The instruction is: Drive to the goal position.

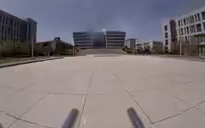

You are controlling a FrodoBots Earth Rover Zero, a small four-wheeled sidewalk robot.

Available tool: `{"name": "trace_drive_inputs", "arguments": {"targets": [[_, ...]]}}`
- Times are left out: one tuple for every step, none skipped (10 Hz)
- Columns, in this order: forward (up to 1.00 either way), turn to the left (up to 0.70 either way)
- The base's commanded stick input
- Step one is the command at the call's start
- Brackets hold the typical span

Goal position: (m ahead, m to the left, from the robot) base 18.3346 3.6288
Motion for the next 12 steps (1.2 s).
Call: {"name": "trace_drive_inputs", "arguments": {"targets": [[0.7,0.0],[0.7,0.0],[0.7,0.0],[0.7,0.0],[0.7,0.0],[0.7,0.0],[0.7,-0.01],[0.7,-0.01],[0.7,-0.02],[0.7,-0.01],[0.7,-0.02],[0.7,-0.02]]}}
